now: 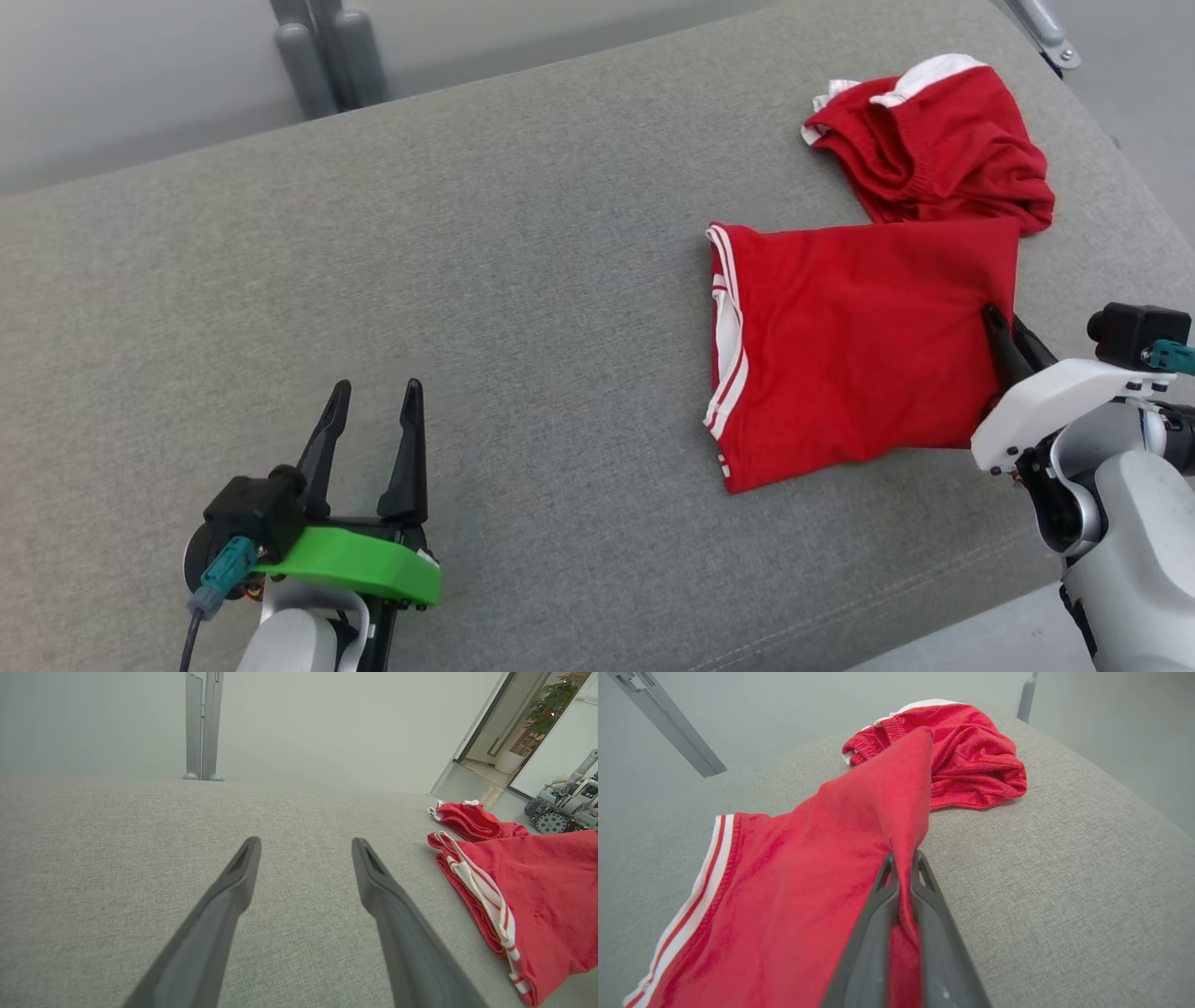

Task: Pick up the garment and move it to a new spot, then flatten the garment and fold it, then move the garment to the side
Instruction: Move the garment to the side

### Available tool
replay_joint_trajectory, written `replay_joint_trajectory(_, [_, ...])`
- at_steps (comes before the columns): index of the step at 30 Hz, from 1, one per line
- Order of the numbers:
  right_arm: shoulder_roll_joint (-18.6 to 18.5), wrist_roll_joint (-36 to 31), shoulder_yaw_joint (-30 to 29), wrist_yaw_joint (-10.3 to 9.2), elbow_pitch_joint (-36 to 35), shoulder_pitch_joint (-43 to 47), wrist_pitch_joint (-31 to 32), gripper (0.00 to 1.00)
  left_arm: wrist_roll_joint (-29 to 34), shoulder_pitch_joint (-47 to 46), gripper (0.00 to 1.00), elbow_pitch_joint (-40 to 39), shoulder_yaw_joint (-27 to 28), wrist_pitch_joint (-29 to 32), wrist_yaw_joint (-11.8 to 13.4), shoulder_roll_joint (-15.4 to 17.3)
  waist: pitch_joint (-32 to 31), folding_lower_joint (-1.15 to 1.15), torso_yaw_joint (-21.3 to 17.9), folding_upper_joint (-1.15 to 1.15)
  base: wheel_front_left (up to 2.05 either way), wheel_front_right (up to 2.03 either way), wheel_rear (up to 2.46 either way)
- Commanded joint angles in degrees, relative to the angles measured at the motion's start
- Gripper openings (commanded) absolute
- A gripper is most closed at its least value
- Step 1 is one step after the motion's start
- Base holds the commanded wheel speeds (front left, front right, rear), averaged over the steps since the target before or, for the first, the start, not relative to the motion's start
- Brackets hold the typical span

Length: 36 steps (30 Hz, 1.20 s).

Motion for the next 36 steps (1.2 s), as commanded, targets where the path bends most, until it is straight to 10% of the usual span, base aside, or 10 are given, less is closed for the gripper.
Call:
replay_joint_trajectory(1, [0.10,-0.39,-0.31,-0.08,-0.34,-0.96,-0.21,0.00,0.90,-1.09,1.00,0.16,-0.04,-0.16,-0.22,0.63,2.79,0.00,-3.78,0.00,0.00,0.00,0.00])
replay_joint_trajectory(36, [-9.46,-14.99,-7.45,-0.07,17.45,-27.23,-1.84,0.00,0.02,-0.32,1.00,0.70,-0.62,-0.16,-0.45,-0.22,3.19,0.00,10.79,0.00,0.00,0.00,0.00])
